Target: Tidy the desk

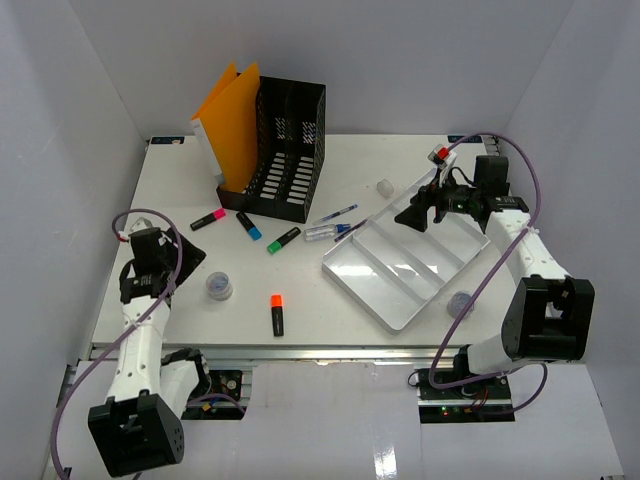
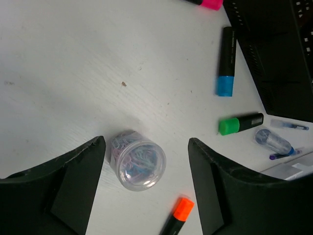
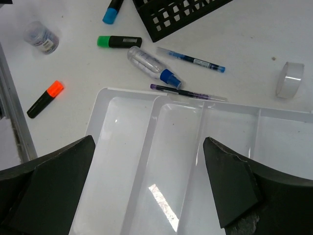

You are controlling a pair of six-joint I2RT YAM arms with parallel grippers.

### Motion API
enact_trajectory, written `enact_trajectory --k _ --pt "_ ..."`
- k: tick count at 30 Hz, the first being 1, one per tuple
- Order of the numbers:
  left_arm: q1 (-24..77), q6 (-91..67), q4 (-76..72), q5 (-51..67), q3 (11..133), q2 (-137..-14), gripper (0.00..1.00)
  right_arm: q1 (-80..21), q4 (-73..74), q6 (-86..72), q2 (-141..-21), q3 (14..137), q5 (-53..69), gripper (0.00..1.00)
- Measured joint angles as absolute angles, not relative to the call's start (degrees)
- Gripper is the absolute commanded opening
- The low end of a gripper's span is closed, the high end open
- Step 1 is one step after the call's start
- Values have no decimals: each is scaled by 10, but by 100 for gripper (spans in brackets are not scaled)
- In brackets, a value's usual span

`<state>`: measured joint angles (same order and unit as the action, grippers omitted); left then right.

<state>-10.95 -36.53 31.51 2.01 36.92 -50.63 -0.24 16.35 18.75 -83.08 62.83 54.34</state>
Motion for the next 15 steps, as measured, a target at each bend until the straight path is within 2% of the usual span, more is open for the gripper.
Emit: enact_trajectory --k 3,7,13,15 --pt "-97 -370 333 15 376 -540 93 0 166 187 -828 617 557 98" --pt "-54 -369 348 15 376 -588 96 2 166 186 -828 615 572 98" --pt "12 -369 354 0 379 -647 96 3 166 186 -828 613 586 98" --pt "23 -369 355 -9 380 -666 94 3 166 186 -828 612 588 98"
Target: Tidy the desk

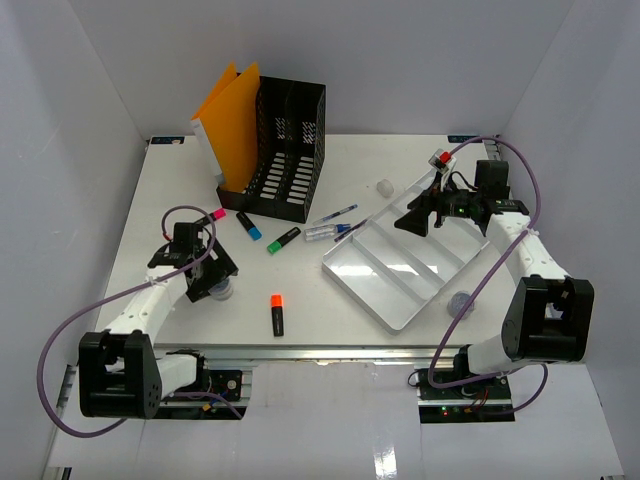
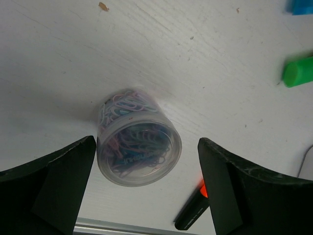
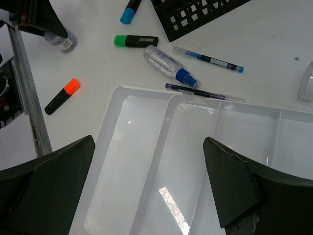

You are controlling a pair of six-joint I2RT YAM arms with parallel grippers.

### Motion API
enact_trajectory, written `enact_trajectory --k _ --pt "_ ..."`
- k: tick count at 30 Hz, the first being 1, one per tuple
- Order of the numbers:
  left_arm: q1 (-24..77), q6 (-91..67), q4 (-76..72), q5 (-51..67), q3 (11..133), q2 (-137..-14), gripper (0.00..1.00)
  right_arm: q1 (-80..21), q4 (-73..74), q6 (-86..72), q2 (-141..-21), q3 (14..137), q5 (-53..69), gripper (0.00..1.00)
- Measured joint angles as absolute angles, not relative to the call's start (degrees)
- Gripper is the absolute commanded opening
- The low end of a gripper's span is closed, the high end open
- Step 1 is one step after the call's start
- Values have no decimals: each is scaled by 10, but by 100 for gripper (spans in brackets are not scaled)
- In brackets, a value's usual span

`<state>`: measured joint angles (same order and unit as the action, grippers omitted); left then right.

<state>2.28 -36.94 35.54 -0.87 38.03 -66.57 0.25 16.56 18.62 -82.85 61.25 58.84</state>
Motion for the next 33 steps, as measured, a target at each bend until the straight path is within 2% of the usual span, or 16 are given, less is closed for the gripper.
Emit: enact_trajectory --k 6,9,10,11,15,17,21,23,28,33 --pt "36 -374 356 -40 380 -688 82 3 166 186 -828 610 594 98" --pt "40 -377 356 -53 380 -688 63 3 166 186 -828 610 597 98" --pt "40 -378 356 -55 380 -689 62 3 166 186 -828 610 598 98" --pt "42 -378 355 -56 380 -689 51 3 166 186 -828 610 598 98" --pt "46 -379 353 -57 380 -688 21 3 166 186 -828 609 601 98" --pt "47 -379 353 -53 380 -687 15 2 166 188 -828 609 602 98" --pt "47 -375 352 -15 380 -675 6 -19 196 231 -829 610 615 98" --pt "47 -370 342 34 381 -665 3 -47 246 302 -831 611 630 98" --pt "48 -359 261 223 380 -639 0 -163 371 504 -846 614 641 94" --pt "52 -379 93 429 352 -633 0 -259 365 653 -809 558 621 91"
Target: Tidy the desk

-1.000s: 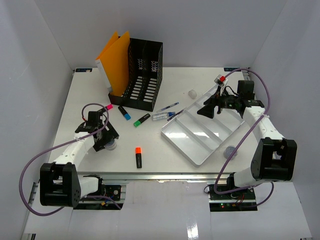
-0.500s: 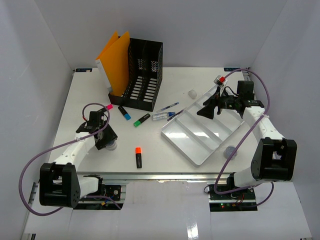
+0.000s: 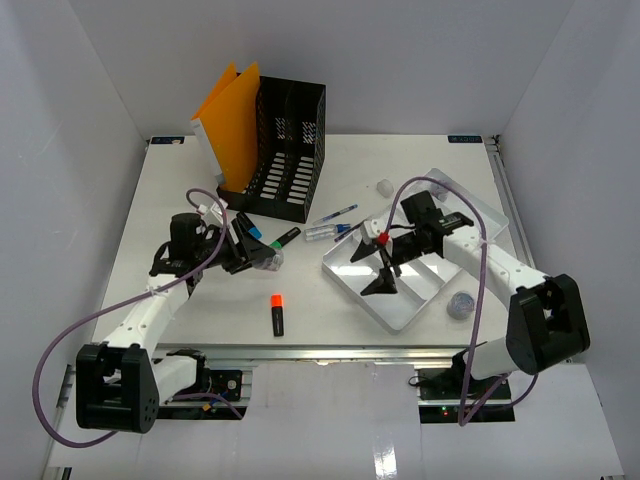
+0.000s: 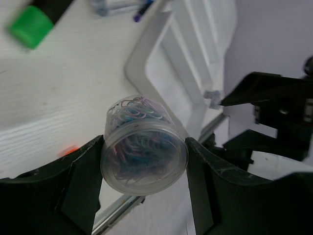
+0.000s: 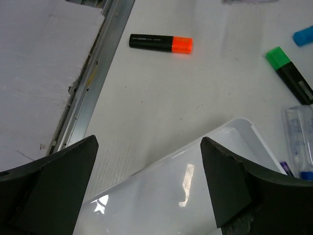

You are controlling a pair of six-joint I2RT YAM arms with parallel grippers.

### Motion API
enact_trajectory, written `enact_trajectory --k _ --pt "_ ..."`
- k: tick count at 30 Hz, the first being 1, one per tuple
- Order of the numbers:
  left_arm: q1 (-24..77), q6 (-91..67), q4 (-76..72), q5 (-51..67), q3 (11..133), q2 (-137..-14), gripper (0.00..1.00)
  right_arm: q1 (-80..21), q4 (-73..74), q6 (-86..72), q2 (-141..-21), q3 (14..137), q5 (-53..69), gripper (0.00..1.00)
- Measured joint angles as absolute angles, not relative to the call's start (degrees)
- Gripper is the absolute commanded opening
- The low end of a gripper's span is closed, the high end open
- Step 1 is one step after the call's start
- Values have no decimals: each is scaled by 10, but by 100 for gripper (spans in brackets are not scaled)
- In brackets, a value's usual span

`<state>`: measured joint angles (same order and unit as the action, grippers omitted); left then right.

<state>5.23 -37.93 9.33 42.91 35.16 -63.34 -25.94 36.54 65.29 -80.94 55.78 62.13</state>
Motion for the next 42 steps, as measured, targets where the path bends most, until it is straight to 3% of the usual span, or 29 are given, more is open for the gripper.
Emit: enact_trajectory --k 7,13,17,30,35,38,42 --pt "84 -501 -207 577 276 -653 0 -343 168 537 -778 526 540 92" --pt "118 -653 -463 593 227 -730 0 -414 -9 350 -788 525 428 90" --pt "135 -709 -568 587 220 -768 0 -429 -50 296 -800 526 384 90" --pt "155 -759 -664 569 221 -812 0 -452 -61 255 -829 548 381 90" --pt "157 -760 -665 566 221 -813 0 -452 -61 256 -830 562 394 98" --pt "159 -760 -665 565 221 -813 0 -452 -61 259 -830 565 402 91" --pt "160 -759 -665 565 222 -813 5 -452 -56 269 -830 565 412 71"
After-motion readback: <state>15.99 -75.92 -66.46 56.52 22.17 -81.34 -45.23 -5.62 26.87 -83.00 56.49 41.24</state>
